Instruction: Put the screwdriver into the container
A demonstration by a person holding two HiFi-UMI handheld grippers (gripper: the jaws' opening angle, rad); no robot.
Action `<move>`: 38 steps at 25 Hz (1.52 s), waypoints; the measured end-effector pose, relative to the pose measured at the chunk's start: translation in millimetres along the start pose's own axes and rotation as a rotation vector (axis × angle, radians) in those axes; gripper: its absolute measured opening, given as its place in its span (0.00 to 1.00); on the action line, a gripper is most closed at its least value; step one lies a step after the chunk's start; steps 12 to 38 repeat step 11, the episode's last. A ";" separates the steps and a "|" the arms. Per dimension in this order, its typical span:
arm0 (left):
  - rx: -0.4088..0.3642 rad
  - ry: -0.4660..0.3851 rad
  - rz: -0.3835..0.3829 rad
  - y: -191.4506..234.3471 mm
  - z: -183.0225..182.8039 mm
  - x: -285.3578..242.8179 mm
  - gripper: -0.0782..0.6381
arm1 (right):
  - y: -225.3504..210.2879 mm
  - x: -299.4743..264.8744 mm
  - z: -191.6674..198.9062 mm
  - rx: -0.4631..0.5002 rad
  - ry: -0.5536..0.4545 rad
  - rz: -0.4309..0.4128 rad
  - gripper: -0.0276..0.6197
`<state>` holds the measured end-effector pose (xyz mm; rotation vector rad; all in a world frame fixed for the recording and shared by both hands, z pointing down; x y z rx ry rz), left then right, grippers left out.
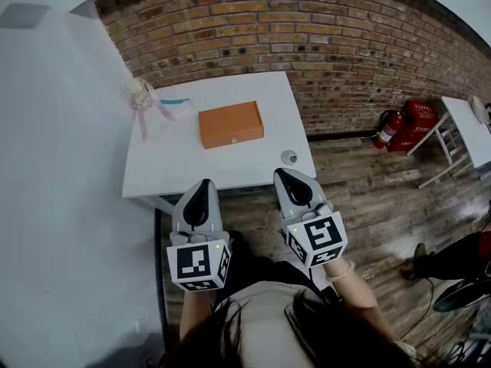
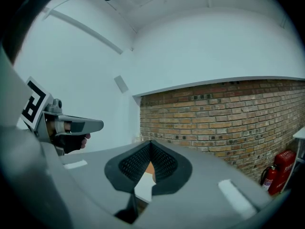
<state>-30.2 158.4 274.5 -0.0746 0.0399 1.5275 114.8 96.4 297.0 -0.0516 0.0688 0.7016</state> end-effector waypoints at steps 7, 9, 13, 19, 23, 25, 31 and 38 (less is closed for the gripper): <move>0.014 0.005 0.004 -4.5 5.9 4.0 0.11 | 2.7 6.3 9.0 -0.002 0.015 -0.003 0.05; 0.017 -0.001 0.002 -6.0 5.7 5.2 0.11 | 1.9 8.3 8.9 -0.002 0.014 -0.003 0.05; 0.015 -0.006 0.000 -8.1 5.2 5.6 0.11 | 0.3 10.0 8.5 -0.003 0.011 -0.002 0.05; 0.015 -0.006 0.000 -8.1 5.2 5.6 0.11 | 0.3 10.0 8.5 -0.003 0.011 -0.002 0.05; 0.015 -0.006 0.000 -8.1 5.2 5.6 0.11 | 0.3 10.0 8.5 -0.003 0.011 -0.002 0.05; 0.015 -0.006 0.000 -8.1 5.2 5.6 0.11 | 0.3 10.0 8.5 -0.003 0.011 -0.002 0.05; 0.015 -0.006 0.000 -8.1 5.2 5.6 0.11 | 0.3 10.0 8.5 -0.003 0.011 -0.002 0.05; 0.015 -0.006 0.000 -8.1 5.2 5.6 0.11 | 0.3 10.0 8.5 -0.003 0.011 -0.002 0.05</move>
Point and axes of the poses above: the fingertips, and each gripper's own axes: x backward along the fingers, y to its left, z out of its underside, the point moved 3 cm from there along x, backward along the fingers, and after that the axes turned 4 degrees about -z, right-handed, at the moved point
